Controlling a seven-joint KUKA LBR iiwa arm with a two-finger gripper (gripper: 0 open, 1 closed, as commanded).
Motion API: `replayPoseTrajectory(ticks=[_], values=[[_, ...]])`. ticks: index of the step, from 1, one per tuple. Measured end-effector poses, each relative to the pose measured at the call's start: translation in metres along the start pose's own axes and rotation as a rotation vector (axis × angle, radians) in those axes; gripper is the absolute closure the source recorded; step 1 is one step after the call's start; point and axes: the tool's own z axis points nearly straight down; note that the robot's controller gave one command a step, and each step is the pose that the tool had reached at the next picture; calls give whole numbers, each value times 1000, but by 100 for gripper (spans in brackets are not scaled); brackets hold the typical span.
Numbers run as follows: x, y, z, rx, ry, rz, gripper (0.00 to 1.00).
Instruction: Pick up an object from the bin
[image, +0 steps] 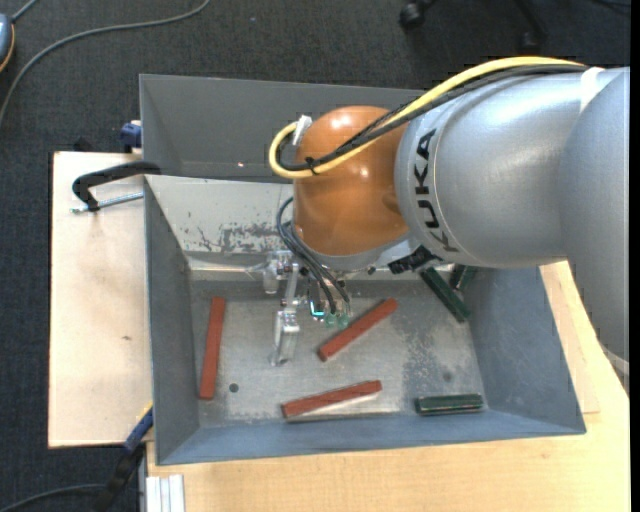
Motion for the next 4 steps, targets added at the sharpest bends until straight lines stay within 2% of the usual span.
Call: replayPoseTrajectory(ticks=[1, 2, 3, 4], values=[[2, -57, 116, 2, 1, 90, 0], [7, -124, 111, 2, -7, -92, 0], [7, -121, 111, -1, -7, -94, 100], [-45, -153, -45, -1, -16, -57, 100]])
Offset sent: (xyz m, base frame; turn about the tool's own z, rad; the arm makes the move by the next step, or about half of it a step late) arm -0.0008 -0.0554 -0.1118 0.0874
